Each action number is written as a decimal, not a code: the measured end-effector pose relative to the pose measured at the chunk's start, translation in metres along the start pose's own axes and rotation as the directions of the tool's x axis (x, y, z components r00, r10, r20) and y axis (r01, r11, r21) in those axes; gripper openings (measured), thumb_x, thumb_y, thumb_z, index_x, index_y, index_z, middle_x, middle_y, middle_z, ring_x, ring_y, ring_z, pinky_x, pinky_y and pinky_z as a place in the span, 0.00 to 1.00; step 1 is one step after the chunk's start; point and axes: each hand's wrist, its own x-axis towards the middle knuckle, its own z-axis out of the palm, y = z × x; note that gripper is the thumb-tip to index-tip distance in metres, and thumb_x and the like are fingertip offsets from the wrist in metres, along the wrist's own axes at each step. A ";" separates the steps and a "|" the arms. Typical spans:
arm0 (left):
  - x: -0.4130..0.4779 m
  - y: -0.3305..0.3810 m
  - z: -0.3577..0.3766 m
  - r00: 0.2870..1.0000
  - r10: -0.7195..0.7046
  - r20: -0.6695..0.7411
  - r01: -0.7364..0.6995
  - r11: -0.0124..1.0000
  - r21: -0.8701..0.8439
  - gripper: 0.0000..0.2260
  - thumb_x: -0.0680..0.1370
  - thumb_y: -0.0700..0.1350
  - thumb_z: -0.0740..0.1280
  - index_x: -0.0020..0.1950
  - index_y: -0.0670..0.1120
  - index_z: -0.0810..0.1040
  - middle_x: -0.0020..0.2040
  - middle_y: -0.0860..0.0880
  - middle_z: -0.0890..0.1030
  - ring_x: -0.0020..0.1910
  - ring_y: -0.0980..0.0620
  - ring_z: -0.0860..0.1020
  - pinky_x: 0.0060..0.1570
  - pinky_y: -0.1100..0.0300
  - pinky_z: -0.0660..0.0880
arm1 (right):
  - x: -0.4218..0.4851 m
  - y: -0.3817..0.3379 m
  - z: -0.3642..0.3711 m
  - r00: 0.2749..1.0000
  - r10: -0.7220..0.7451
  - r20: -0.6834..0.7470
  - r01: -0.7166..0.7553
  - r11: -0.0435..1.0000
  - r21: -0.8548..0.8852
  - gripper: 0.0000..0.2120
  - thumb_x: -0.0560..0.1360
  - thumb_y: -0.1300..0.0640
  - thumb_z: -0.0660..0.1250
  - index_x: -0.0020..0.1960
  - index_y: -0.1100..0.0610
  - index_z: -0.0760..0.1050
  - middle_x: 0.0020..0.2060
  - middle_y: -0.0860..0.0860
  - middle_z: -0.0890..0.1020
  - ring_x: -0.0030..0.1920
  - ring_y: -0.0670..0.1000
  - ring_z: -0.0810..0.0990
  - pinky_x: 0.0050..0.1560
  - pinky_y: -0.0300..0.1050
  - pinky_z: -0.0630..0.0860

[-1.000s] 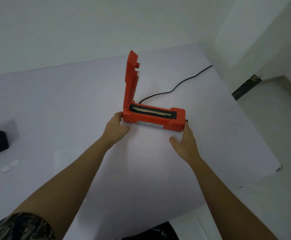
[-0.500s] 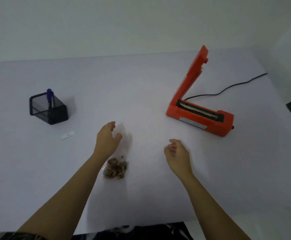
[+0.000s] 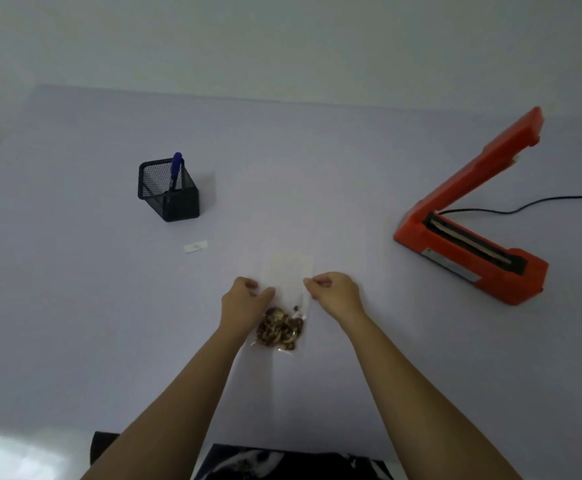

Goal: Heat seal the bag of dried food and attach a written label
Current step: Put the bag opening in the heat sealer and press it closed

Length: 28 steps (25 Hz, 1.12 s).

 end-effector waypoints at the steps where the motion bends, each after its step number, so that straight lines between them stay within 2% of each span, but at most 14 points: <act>1: 0.000 -0.002 0.000 1.000 -0.001 0.017 0.002 1.000 -0.029 0.16 0.73 0.50 0.70 0.56 0.43 0.75 0.48 0.46 0.77 0.49 0.46 0.78 0.54 0.50 0.77 | 0.000 0.001 -0.001 1.000 0.009 0.024 -0.009 0.999 0.035 0.11 0.72 0.53 0.70 0.49 0.59 0.81 0.46 0.56 0.84 0.49 0.55 0.82 0.56 0.48 0.77; 4: 0.000 -0.001 -0.002 0.992 0.064 0.109 -0.046 0.986 -0.159 0.04 0.74 0.45 0.69 0.45 0.45 0.80 0.41 0.47 0.80 0.39 0.49 0.78 0.43 0.58 0.76 | -0.006 0.007 -0.013 0.995 0.050 0.092 -0.067 0.980 0.190 0.03 0.73 0.57 0.68 0.43 0.56 0.80 0.42 0.55 0.83 0.43 0.51 0.81 0.51 0.45 0.77; 6: -0.003 0.006 0.001 0.971 0.126 0.201 -0.074 0.966 -0.248 0.05 0.75 0.43 0.68 0.43 0.43 0.81 0.36 0.47 0.79 0.35 0.51 0.76 0.39 0.61 0.74 | -0.010 0.012 -0.028 0.991 0.074 0.107 -0.100 0.960 0.260 0.04 0.74 0.57 0.68 0.40 0.53 0.78 0.41 0.53 0.82 0.42 0.48 0.80 0.46 0.40 0.76; 11: -0.010 0.043 0.044 0.896 0.213 0.390 -0.092 0.947 -0.307 0.07 0.77 0.41 0.67 0.48 0.38 0.80 0.38 0.46 0.81 0.37 0.51 0.78 0.41 0.63 0.77 | -0.018 0.028 -0.089 0.988 0.130 0.082 -0.152 0.905 0.397 0.04 0.75 0.58 0.67 0.46 0.57 0.78 0.39 0.49 0.80 0.40 0.44 0.78 0.43 0.34 0.74; 15: -0.019 0.077 0.094 0.821 0.250 0.514 -0.081 0.941 -0.329 0.09 0.76 0.43 0.67 0.50 0.38 0.81 0.46 0.40 0.84 0.44 0.46 0.82 0.50 0.55 0.78 | -0.022 0.054 -0.149 0.985 0.171 0.032 -0.165 0.861 0.482 0.02 0.74 0.58 0.68 0.43 0.55 0.78 0.40 0.50 0.81 0.42 0.46 0.79 0.45 0.37 0.75; 17: -0.030 0.093 0.120 0.792 0.274 0.546 -0.106 0.942 -0.318 0.10 0.76 0.44 0.67 0.48 0.38 0.82 0.41 0.43 0.85 0.40 0.49 0.82 0.46 0.58 0.79 | -0.025 0.069 -0.178 0.982 0.188 -0.008 -0.159 0.853 0.498 0.02 0.73 0.58 0.68 0.43 0.56 0.79 0.41 0.51 0.82 0.43 0.48 0.79 0.46 0.38 0.74; 19: -0.040 0.106 0.141 0.780 0.289 0.555 -0.121 0.940 -0.320 0.10 0.77 0.44 0.67 0.45 0.37 0.82 0.32 0.50 0.83 0.33 0.54 0.80 0.40 0.62 0.77 | -0.030 0.081 -0.198 0.983 0.173 -0.061 -0.124 0.873 0.472 0.03 0.73 0.58 0.68 0.43 0.55 0.79 0.41 0.52 0.82 0.44 0.48 0.79 0.46 0.38 0.75; 21: -0.048 0.115 0.159 0.791 0.300 0.534 -0.128 0.934 -0.335 0.10 0.76 0.43 0.67 0.45 0.37 0.82 0.32 0.48 0.82 0.33 0.53 0.79 0.41 0.58 0.76 | -0.036 0.093 -0.210 0.970 0.082 -0.228 -0.001 0.942 0.336 0.03 0.74 0.56 0.68 0.43 0.55 0.80 0.39 0.49 0.82 0.42 0.48 0.80 0.45 0.34 0.75; 22: -0.052 0.119 0.167 0.801 0.301 0.517 -0.124 0.929 -0.349 0.09 0.76 0.43 0.67 0.44 0.37 0.82 0.35 0.45 0.83 0.36 0.50 0.79 0.43 0.55 0.76 | -0.040 0.099 -0.214 0.924 -0.015 -0.383 0.094 0.978 0.188 0.03 0.74 0.56 0.68 0.43 0.55 0.80 0.38 0.48 0.82 0.41 0.47 0.80 0.43 0.30 0.73; 24: -0.058 0.124 0.180 0.827 0.298 0.477 -0.107 0.916 -0.386 0.07 0.75 0.43 0.68 0.42 0.41 0.83 0.38 0.40 0.83 0.38 0.45 0.78 0.45 0.51 0.77 | -0.046 0.110 -0.222 0.723 -0.259 -0.641 0.217 0.965 -0.145 0.05 0.74 0.58 0.67 0.48 0.58 0.79 0.41 0.50 0.81 0.43 0.49 0.79 0.44 0.27 0.71; 25: -0.060 0.125 0.184 0.842 0.294 0.452 -0.104 0.911 -0.399 0.07 0.75 0.43 0.68 0.39 0.44 0.83 0.39 0.40 0.83 0.38 0.45 0.78 0.45 0.51 0.76 | -0.045 0.116 -0.227 0.651 -0.347 -0.675 0.209 0.937 -0.280 0.09 0.75 0.59 0.65 0.53 0.59 0.78 0.47 0.53 0.81 0.48 0.52 0.79 0.50 0.31 0.71; 26: -0.060 0.124 0.188 0.857 0.291 0.426 -0.107 0.908 -0.404 0.08 0.75 0.44 0.68 0.37 0.45 0.83 0.39 0.39 0.83 0.38 0.45 0.78 0.45 0.50 0.76 | -0.043 0.122 -0.231 0.636 -0.397 -0.661 0.177 0.909 -0.376 0.14 0.76 0.58 0.63 0.60 0.60 0.75 0.54 0.56 0.80 0.56 0.55 0.77 0.59 0.37 0.70; 28: -0.062 0.125 0.191 0.881 0.288 0.376 -0.126 0.907 -0.401 0.09 0.75 0.44 0.68 0.37 0.44 0.82 0.39 0.39 0.83 0.38 0.45 0.78 0.45 0.50 0.77 | -0.036 0.135 -0.233 0.703 -0.426 -0.569 0.100 0.852 -0.514 0.23 0.78 0.52 0.57 0.69 0.61 0.66 0.68 0.57 0.71 0.70 0.56 0.67 0.70 0.47 0.57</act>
